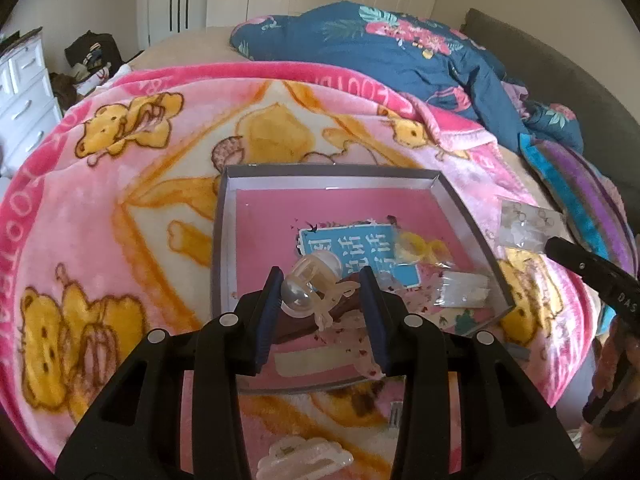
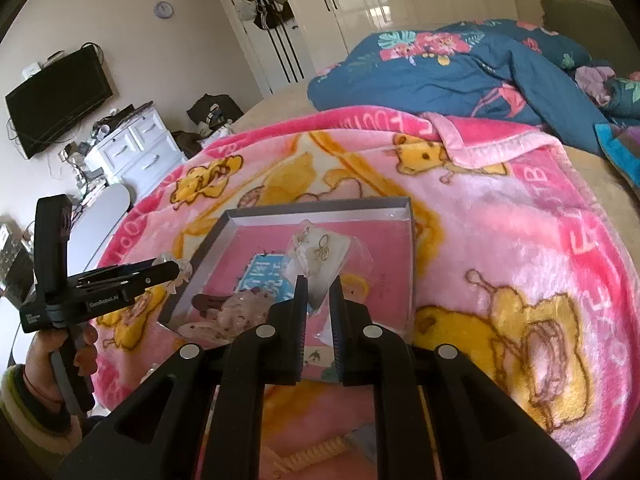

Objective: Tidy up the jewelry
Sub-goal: 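Carry the clear clip and earring card over the grey tray with both tools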

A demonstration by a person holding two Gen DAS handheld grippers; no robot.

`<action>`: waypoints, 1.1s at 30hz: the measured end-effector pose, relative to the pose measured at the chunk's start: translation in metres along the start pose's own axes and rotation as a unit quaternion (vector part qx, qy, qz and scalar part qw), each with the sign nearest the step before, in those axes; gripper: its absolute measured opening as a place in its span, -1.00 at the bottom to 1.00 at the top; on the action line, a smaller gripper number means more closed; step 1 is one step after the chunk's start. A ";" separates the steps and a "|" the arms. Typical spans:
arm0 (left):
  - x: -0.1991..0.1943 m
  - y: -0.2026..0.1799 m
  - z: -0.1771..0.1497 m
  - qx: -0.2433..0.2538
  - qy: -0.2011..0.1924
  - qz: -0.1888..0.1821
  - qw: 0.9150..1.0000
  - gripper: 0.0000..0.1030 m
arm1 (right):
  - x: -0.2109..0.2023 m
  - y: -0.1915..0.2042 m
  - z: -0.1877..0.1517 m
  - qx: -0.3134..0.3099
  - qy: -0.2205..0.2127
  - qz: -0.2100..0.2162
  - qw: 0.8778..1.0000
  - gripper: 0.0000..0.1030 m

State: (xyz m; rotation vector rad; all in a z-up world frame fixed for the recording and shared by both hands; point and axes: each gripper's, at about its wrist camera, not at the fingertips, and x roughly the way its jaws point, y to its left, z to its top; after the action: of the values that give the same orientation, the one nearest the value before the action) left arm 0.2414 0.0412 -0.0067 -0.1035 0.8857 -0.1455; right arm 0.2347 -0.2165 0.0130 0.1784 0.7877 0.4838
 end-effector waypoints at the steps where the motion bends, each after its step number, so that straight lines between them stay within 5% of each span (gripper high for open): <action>1: 0.003 0.000 0.000 0.001 0.001 0.002 1.000 -0.40 | 0.002 -0.002 -0.001 0.001 0.002 -0.001 1.000 -0.79; 33: 0.043 0.007 -0.001 -0.006 0.024 0.013 1.000 -0.40 | 0.075 -0.006 -0.016 0.022 0.077 0.002 0.997 -0.74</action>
State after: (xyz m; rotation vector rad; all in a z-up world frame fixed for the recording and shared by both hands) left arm 0.2684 0.0404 -0.0412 -0.1005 0.9361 -0.1184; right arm 0.2704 -0.1861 -0.0477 0.1846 0.9489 0.4887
